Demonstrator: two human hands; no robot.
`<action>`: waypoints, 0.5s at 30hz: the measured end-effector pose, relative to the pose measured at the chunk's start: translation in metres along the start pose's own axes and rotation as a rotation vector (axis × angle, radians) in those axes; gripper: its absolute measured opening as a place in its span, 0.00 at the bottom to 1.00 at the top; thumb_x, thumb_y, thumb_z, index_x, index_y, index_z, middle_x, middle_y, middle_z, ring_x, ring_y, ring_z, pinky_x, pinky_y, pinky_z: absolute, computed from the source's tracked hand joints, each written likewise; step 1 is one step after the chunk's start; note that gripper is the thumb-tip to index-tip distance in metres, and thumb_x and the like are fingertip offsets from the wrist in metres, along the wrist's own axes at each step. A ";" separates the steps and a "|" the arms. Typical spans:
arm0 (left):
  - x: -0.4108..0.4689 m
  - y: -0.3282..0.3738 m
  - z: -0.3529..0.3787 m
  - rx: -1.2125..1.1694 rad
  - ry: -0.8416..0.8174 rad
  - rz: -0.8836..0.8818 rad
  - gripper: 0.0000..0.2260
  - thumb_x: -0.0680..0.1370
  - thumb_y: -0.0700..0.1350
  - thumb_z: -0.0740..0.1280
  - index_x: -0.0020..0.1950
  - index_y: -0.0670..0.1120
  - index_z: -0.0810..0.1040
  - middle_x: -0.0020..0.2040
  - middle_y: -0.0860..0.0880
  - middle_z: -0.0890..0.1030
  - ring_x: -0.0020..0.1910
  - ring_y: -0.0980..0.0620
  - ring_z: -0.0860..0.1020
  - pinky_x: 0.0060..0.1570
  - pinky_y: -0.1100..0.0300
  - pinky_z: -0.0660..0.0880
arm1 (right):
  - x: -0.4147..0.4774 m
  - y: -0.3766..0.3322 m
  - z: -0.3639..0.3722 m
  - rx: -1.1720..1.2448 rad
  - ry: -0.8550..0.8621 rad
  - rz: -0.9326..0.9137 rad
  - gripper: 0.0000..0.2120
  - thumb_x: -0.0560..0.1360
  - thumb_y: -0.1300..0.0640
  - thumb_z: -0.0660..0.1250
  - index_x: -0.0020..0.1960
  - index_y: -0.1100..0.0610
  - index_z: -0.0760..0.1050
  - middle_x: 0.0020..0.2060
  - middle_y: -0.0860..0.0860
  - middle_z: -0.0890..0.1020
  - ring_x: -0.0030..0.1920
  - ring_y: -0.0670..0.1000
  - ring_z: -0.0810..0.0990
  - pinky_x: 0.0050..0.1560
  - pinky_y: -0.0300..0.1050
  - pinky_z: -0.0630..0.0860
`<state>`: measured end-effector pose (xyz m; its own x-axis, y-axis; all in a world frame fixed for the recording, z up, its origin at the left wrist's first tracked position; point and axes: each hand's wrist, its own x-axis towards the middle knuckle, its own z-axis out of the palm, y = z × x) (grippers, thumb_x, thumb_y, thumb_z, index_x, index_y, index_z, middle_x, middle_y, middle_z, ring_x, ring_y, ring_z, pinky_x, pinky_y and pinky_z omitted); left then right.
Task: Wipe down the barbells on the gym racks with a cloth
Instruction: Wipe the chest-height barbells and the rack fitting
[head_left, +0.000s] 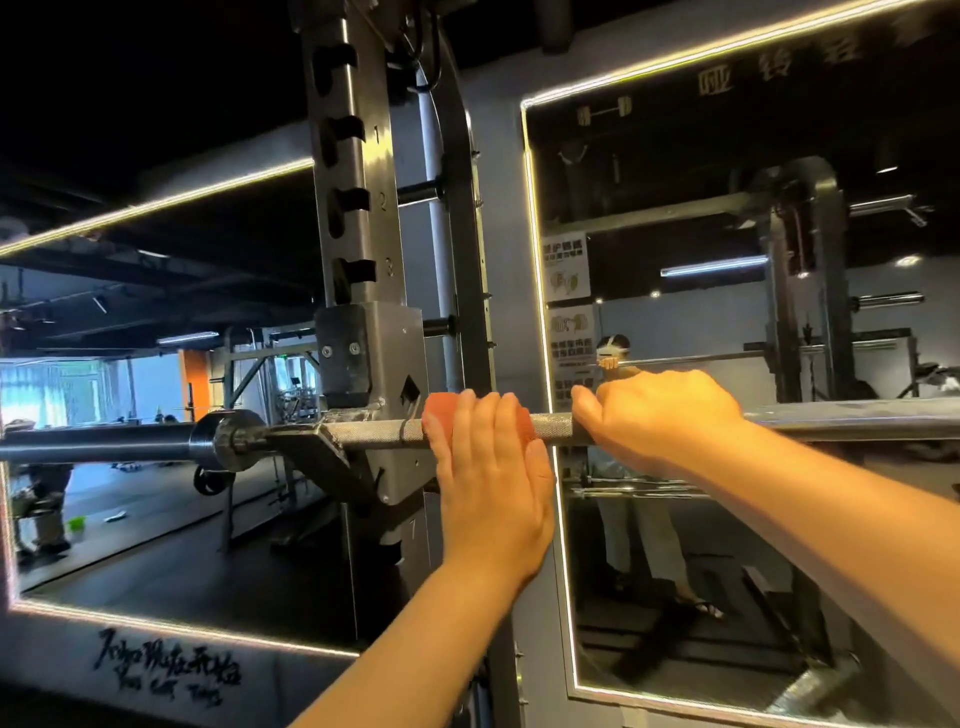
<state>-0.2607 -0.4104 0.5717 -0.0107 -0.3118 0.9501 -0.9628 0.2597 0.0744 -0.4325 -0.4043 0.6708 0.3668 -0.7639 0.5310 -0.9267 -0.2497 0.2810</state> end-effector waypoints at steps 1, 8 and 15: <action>0.003 0.000 -0.001 0.016 -0.001 0.019 0.22 0.85 0.52 0.50 0.74 0.44 0.68 0.71 0.46 0.71 0.76 0.43 0.64 0.78 0.35 0.52 | 0.001 0.001 0.002 0.040 -0.010 0.010 0.20 0.84 0.40 0.48 0.58 0.52 0.71 0.41 0.50 0.78 0.41 0.50 0.78 0.47 0.51 0.79; 0.079 -0.007 -0.031 0.079 -0.363 -0.117 0.15 0.85 0.52 0.55 0.42 0.48 0.71 0.38 0.49 0.75 0.36 0.51 0.73 0.37 0.58 0.68 | 0.010 0.004 0.001 0.165 -0.121 0.023 0.25 0.83 0.37 0.42 0.55 0.50 0.73 0.43 0.50 0.78 0.42 0.49 0.75 0.50 0.50 0.73; 0.061 0.025 -0.013 0.153 -0.089 -0.101 0.17 0.78 0.51 0.46 0.31 0.52 0.64 0.28 0.55 0.64 0.28 0.54 0.63 0.38 0.55 0.61 | -0.004 0.003 -0.001 0.007 0.043 -0.081 0.10 0.86 0.46 0.52 0.51 0.51 0.63 0.41 0.51 0.77 0.44 0.53 0.80 0.49 0.54 0.81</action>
<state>-0.2819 -0.4109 0.6350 0.0712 -0.4103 0.9092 -0.9898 0.0834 0.1152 -0.4363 -0.4017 0.6699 0.4437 -0.7150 0.5402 -0.8943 -0.3141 0.3188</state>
